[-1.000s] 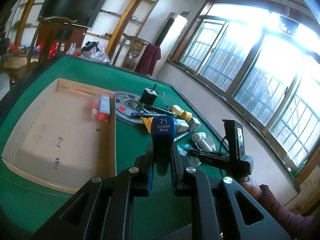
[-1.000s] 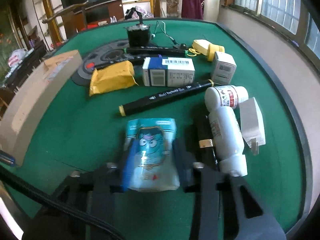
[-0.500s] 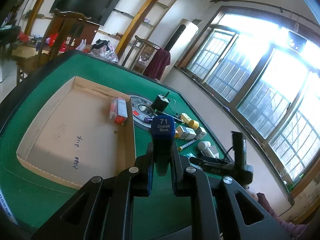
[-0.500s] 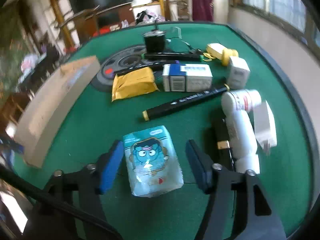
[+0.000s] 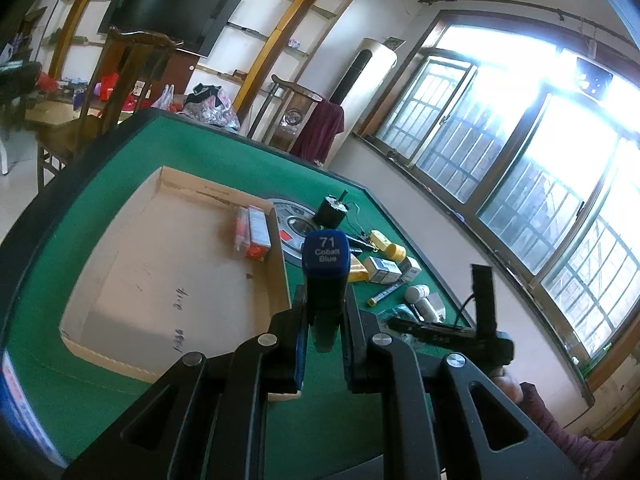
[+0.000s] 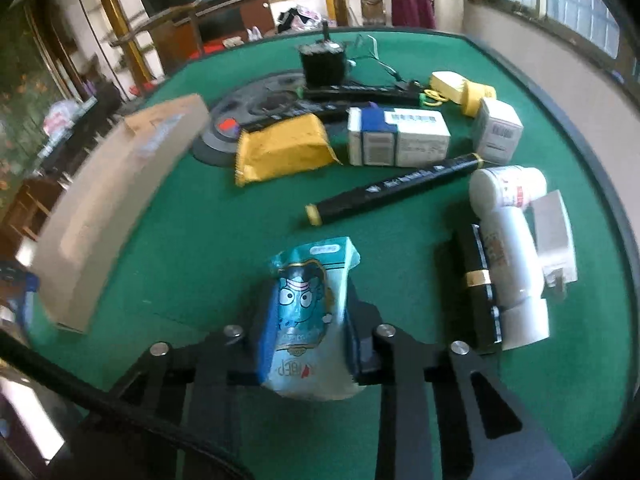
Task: Organize objects
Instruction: 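Carry the marker and tissue packet into the tray and open both tools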
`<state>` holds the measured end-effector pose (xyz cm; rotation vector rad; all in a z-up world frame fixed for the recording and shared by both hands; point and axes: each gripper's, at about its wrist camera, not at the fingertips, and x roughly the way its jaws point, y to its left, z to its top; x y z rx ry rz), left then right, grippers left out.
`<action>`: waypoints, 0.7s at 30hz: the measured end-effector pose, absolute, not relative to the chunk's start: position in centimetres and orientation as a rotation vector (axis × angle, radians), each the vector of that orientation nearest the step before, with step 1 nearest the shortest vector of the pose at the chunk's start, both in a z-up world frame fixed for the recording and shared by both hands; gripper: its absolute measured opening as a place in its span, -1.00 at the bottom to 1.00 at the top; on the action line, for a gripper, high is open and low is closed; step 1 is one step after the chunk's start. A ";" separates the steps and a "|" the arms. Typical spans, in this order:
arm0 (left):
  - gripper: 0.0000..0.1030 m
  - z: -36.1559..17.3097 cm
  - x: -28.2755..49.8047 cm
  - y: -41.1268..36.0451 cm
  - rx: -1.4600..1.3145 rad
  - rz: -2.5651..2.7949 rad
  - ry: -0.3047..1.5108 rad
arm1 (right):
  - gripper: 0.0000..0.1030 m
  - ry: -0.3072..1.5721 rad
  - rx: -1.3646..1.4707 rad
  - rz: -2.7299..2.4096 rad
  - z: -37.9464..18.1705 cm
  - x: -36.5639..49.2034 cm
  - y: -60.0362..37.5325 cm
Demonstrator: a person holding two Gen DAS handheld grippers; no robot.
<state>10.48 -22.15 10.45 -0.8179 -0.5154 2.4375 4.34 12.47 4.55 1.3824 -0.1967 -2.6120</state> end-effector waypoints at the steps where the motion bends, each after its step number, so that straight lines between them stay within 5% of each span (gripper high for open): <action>1: -0.77 10.7 10.2 -22.6 -0.825 2.442 -0.510 | -0.53 -0.218 1.365 -2.601 5.0 4.5 12.2; 10: -0.77 10.5 3.9 -24.2 -1.004 2.459 -0.358 | -0.52 -0.375 1.229 -2.389 10.0 0.8 5.8; 21: -0.76 5.3 -8.7 -25.6 -1.322 2.369 -0.431 | -0.52 -0.405 1.321 -2.336 8.6 -9.7 -5.9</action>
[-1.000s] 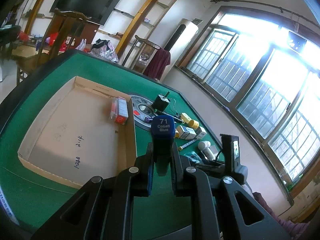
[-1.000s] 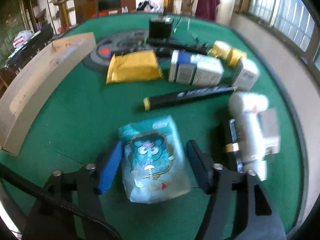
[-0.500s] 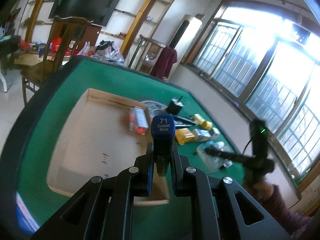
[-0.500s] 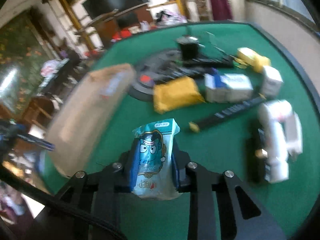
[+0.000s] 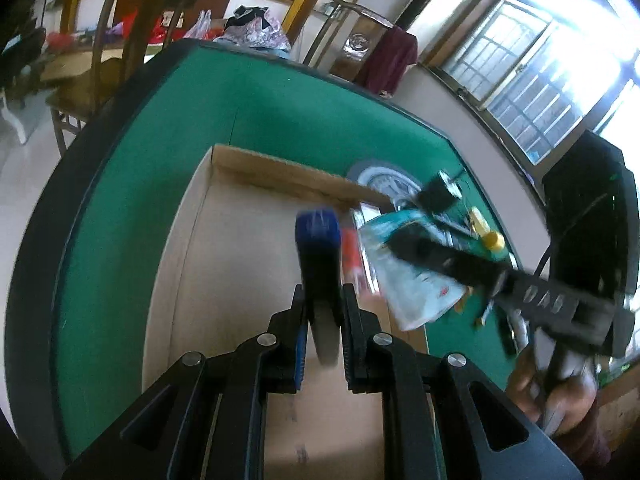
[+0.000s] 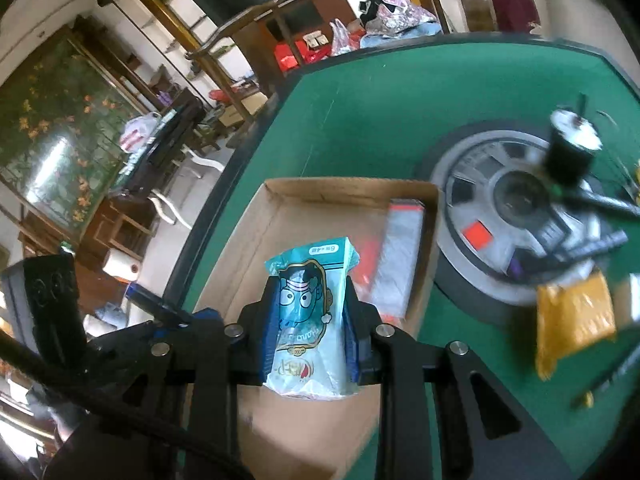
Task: Organize objects
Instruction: 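Carry the marker and tissue packet into the tray and open both tools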
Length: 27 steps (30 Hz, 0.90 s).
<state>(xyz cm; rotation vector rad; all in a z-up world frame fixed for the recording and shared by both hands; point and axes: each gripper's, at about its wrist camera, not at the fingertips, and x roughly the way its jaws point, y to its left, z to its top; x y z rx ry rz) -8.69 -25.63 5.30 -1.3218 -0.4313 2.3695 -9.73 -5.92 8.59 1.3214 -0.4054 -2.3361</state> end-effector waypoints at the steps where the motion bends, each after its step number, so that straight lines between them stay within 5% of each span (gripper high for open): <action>1: -0.76 4.9 -9.7 -25.6 -1.338 2.369 -0.446 | -0.52 -0.399 1.331 -2.344 8.3 -10.3 -6.3; 18: -0.77 0.5 -14.6 -25.0 -1.469 2.418 -0.562 | -0.41 -0.334 1.441 -2.395 4.8 -14.4 -7.6; 27: -0.43 1.7 -12.5 -27.2 -1.392 2.503 -0.707 | -0.25 -0.420 1.352 -2.278 6.1 -14.0 -7.5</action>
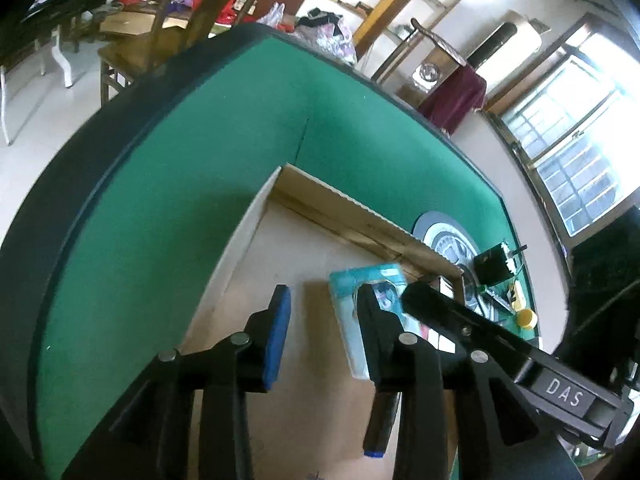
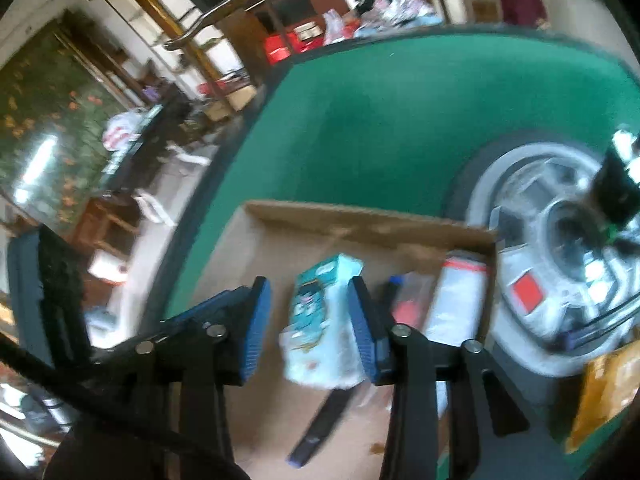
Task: Organize objects
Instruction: 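Carry the marker and tissue packet into the tray and open both tools, then withdraw both tools from the tray back over the table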
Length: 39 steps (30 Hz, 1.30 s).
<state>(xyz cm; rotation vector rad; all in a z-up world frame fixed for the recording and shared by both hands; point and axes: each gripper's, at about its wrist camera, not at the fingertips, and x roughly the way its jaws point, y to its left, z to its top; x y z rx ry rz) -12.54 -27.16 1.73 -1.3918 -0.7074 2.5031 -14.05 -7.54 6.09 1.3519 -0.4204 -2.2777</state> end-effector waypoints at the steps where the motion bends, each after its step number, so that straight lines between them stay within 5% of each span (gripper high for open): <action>1: -0.43 1.9 -12.1 -27.3 -1.381 2.510 -0.714 | -0.25 -0.436 1.355 -2.252 5.9 -14.1 -7.6; 7: -0.39 2.3 -10.6 -27.1 -1.362 2.504 -0.746 | -0.25 -0.508 1.350 -2.199 5.7 -13.6 -6.6; 13: 0.03 3.2 -7.6 -25.3 -1.351 2.482 -0.638 | -0.24 -0.517 1.303 -2.268 7.3 -11.1 -1.8; 20: 0.11 5.1 -4.3 -19.9 -1.300 2.407 -0.481 | -0.22 -0.515 1.247 -2.472 8.5 -5.4 8.6; 26: 0.15 6.6 -2.0 -11.9 -1.253 2.329 -0.250 | -0.03 -0.704 1.122 -2.715 8.9 -0.8 18.8; 39: 0.15 5.0 -3.6 -0.9 -1.256 2.410 0.088 | -0.03 -0.888 1.028 -2.821 6.3 1.3 27.5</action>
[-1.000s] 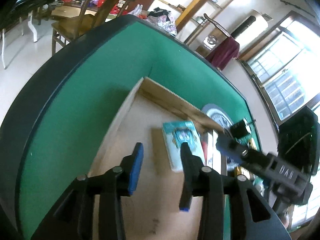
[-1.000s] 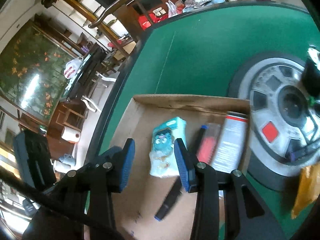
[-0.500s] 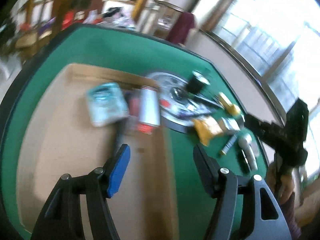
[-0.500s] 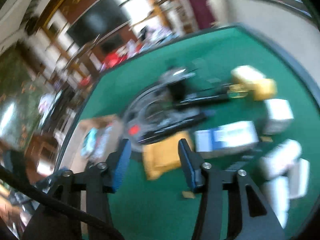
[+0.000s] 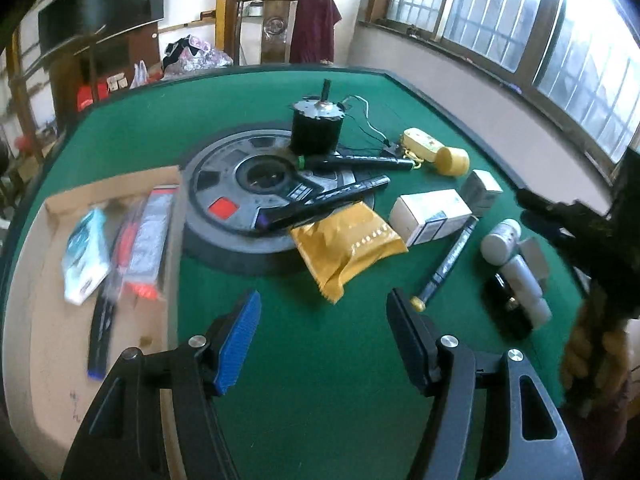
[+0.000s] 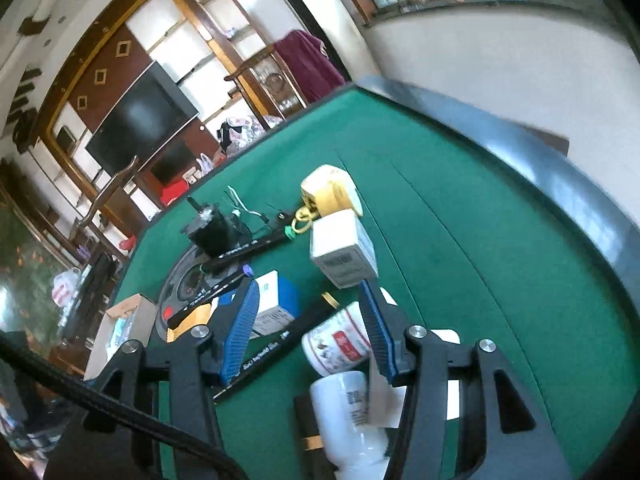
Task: Organize objects
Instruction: 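Withdraw both tools from the tray back over the table, then grasp the black marker with the yellow cap using the left tool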
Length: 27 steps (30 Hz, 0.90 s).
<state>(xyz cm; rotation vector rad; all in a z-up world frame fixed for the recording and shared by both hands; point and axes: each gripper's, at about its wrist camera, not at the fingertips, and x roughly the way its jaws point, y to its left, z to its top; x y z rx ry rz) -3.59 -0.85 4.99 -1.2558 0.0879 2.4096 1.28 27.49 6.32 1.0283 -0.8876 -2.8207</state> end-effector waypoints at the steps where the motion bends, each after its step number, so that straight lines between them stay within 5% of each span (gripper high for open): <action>1: 0.15 4.7 -3.8 -0.3 -1.258 2.405 0.091 | -0.03 -0.922 1.018 -2.796 6.1 1.2 28.0; 6: 0.15 3.9 -3.7 3.0 -1.272 2.320 0.097 | -0.03 -0.970 0.961 -2.797 6.7 1.7 29.0; 11: 0.15 3.6 -1.1 8.9 -1.179 2.281 0.395 | 0.03 -1.122 0.942 -2.769 6.0 2.1 31.1; 18: 0.12 1.3 -2.3 13.2 -1.179 2.244 0.537 | 0.03 -1.207 0.949 -2.755 5.3 2.3 32.0; 19: -0.09 1.4 -2.3 13.2 -1.170 2.251 0.534 | 0.03 -1.200 0.947 -2.758 5.3 2.3 31.9; 20: -0.59 1.4 -2.2 13.2 -1.169 2.253 0.522 | 0.03 -1.193 0.948 -2.765 5.3 2.3 31.8; 22: -0.77 1.5 -2.0 12.7 -1.193 2.237 0.491 | 0.03 -1.179 0.954 -2.771 5.3 2.2 31.9; 27: -0.78 1.7 1.2 9.3 -1.213 2.211 0.467 | 0.03 -1.172 0.979 -2.765 5.0 2.0 31.7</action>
